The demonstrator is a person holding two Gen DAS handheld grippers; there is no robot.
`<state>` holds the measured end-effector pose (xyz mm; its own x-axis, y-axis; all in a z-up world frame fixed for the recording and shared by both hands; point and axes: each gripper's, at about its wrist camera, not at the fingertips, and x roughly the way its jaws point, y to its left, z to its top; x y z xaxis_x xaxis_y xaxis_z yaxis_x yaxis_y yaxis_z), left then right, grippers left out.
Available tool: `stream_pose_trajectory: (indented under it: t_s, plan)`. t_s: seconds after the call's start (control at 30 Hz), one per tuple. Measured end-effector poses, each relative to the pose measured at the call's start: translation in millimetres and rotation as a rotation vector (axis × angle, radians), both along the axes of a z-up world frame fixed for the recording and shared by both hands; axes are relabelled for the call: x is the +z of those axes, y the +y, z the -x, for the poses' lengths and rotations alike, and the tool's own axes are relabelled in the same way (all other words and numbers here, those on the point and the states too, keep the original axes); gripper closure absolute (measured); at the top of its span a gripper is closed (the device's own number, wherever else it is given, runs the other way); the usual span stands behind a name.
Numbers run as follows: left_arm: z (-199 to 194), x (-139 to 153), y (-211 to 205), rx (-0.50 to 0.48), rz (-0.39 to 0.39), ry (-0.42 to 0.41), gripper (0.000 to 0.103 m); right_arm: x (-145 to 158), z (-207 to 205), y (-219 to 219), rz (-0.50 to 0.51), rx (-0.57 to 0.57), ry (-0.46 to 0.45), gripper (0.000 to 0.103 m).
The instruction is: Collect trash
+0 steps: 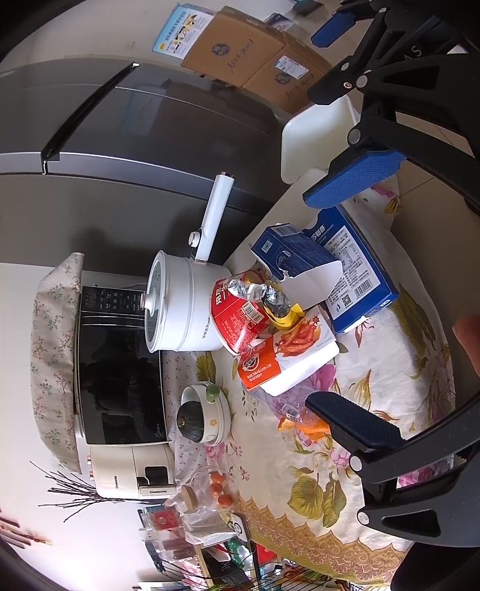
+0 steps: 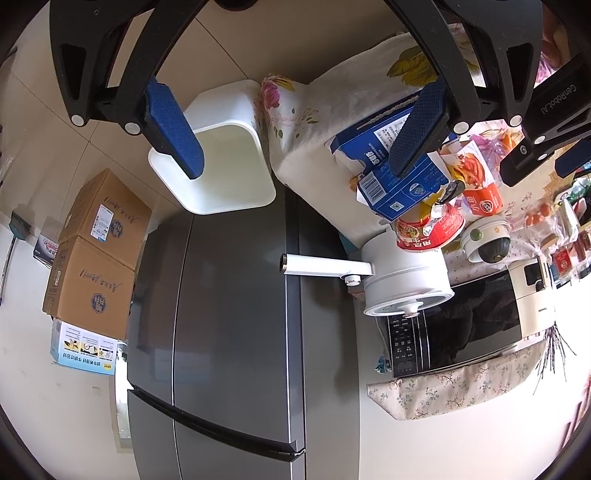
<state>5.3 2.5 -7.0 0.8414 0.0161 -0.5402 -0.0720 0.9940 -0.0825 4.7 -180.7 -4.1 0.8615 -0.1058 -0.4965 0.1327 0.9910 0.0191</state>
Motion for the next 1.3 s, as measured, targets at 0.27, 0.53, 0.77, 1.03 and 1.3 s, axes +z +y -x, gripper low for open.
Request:
stream_pose_trajectory:
  t_s: [0.27,0.53,0.77,1.03,1.3]
  plan:
    - [-1.7,-3.2,1.3,0.001,0.002,0.012,0.006,-1.3,1.8,0.8,0.002,-0.001,-0.002,0.007]
    - [-1.5,-3.4,2.1,0.008,-0.002,0.007,0.006,-3.2,1.7,1.5,0.003,-0.001,0.0,0.007]
    - [-2.5,-3.8,2.0,0.011,-0.004,0.015,0.006,-3.3,1.3,1.8,0.005,0.0,0.002,0.007]
    - [-2.4,-4.1,2.2,0.011,-0.001,0.017,0.006,-5.6,1.5,2.4,0.003,0.002,0.006,0.007]
    - [-2.1,-4.4,2.3,0.011,-0.004,0.019,0.006,-6.8,0.7,3.1,0.003,0.004,0.012,0.007]
